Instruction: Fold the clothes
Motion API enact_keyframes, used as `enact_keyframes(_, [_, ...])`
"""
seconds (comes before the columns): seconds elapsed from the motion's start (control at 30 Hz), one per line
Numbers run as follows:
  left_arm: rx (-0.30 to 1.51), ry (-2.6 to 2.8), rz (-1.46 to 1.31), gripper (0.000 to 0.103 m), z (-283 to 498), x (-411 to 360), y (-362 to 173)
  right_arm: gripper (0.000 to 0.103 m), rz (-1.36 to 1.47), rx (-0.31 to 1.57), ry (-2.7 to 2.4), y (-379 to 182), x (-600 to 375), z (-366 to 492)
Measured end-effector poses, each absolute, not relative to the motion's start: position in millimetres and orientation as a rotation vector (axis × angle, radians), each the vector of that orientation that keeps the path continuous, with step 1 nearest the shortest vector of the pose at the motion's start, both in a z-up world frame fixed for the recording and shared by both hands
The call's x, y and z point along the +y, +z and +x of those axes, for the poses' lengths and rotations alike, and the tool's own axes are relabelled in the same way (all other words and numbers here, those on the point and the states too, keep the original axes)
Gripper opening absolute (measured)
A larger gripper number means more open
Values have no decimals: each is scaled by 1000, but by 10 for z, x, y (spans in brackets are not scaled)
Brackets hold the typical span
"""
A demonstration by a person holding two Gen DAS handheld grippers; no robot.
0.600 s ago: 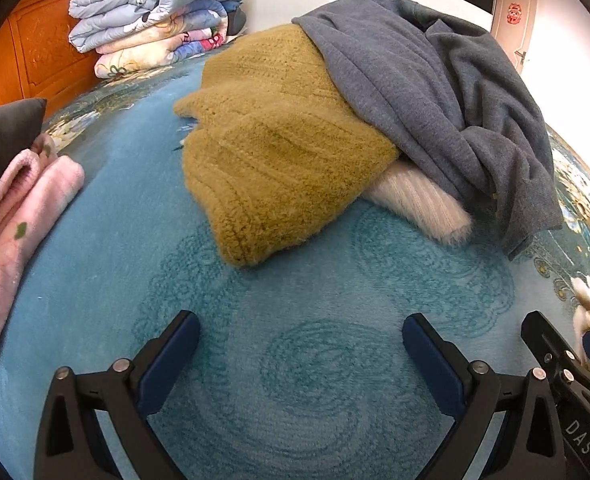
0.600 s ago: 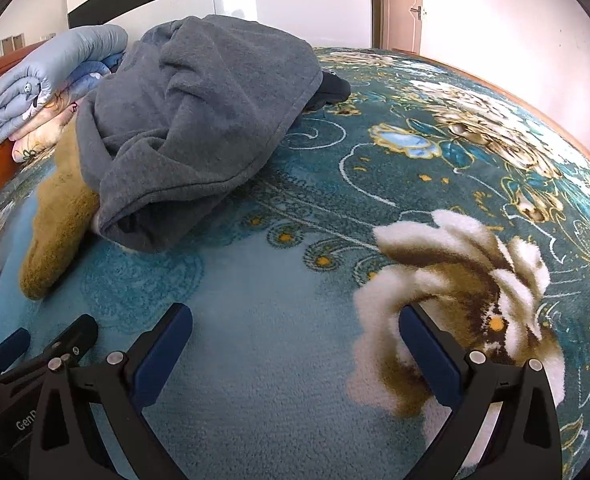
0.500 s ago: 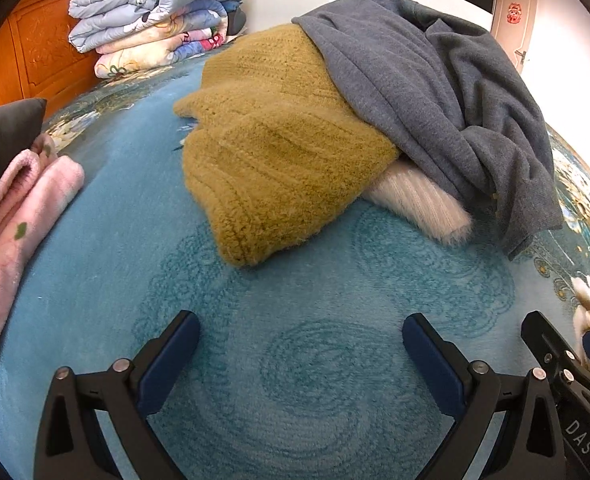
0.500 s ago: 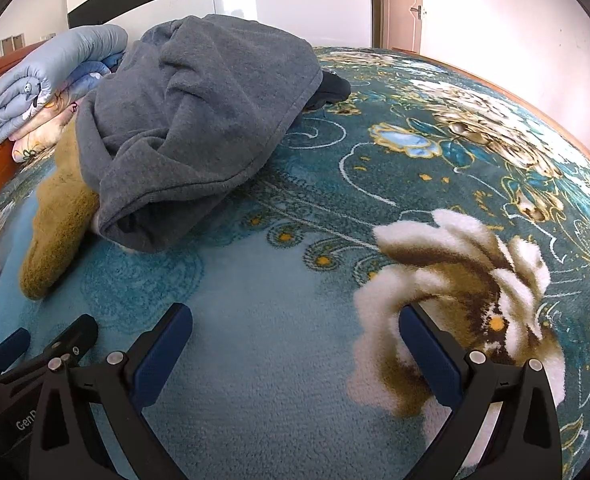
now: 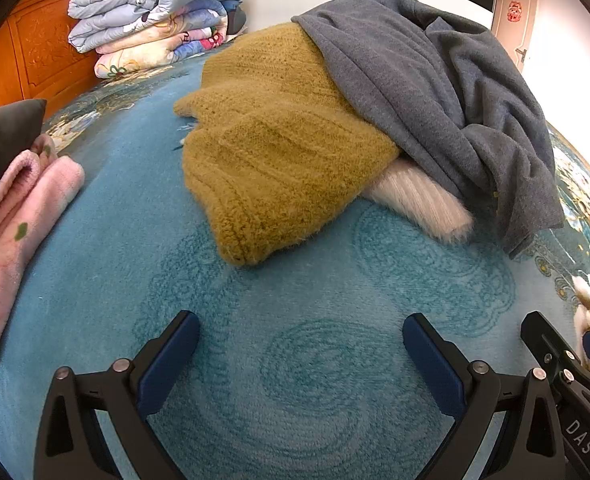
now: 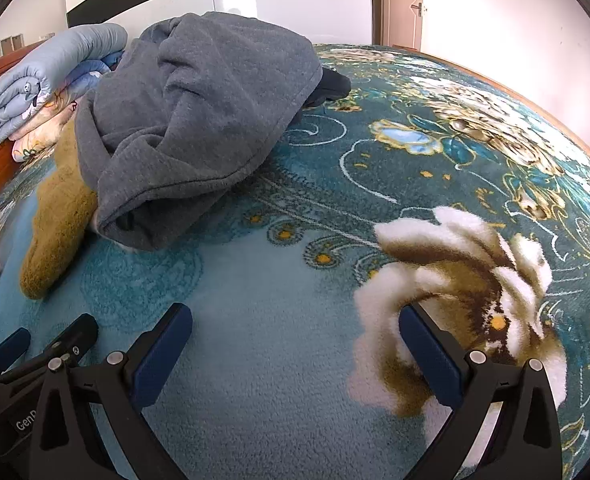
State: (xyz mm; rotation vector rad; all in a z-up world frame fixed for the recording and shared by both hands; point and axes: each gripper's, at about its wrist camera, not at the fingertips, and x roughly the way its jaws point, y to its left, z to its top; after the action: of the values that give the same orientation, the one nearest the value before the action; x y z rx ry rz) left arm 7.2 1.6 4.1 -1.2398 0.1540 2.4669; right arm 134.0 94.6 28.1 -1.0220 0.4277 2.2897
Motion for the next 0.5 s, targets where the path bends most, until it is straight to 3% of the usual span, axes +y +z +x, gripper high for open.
enact_keyframes(0.5, [154,2474,-1240,103,70,-9,29,103,-1062,437,2273,266,968,1320])
